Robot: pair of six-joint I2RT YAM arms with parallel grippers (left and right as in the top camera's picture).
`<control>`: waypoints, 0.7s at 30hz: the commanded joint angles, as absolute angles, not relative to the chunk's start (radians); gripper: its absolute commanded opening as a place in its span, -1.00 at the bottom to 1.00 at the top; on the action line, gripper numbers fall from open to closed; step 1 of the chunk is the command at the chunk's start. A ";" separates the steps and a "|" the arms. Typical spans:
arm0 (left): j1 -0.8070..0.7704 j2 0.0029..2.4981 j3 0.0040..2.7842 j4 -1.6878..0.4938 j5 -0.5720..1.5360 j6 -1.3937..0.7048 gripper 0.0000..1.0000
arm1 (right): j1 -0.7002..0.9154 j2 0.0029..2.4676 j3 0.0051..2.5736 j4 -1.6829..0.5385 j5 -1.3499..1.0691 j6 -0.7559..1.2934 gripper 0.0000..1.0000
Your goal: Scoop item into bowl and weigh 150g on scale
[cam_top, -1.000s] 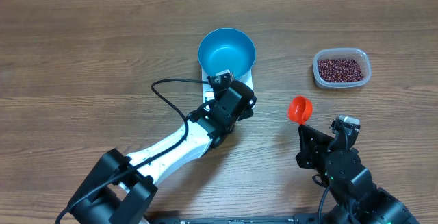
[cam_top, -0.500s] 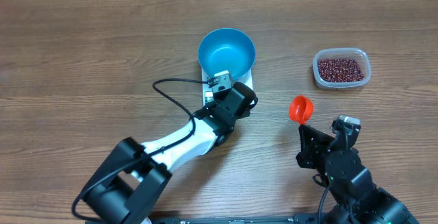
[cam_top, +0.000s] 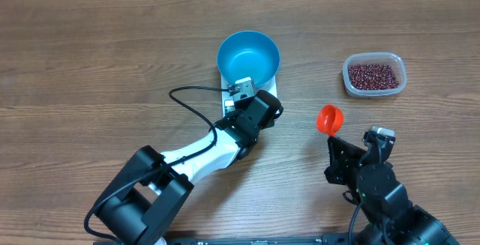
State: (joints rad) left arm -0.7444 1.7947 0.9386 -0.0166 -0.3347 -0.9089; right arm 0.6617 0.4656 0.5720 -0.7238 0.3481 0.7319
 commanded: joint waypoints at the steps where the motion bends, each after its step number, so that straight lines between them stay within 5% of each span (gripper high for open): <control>1: -0.739 1.811 0.952 -0.013 -0.368 -0.898 -0.92 | 0.660 0.461 0.588 -0.721 0.366 0.724 -0.92; 21: -0.735 1.856 0.952 0.012 -0.377 -0.974 -0.92 | 0.660 0.461 0.588 -0.740 0.366 0.724 -0.92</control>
State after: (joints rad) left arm -0.7441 1.8366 0.9386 0.0051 -0.3458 -0.9451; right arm 0.6617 0.4656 0.5720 -0.7433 0.3481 0.7319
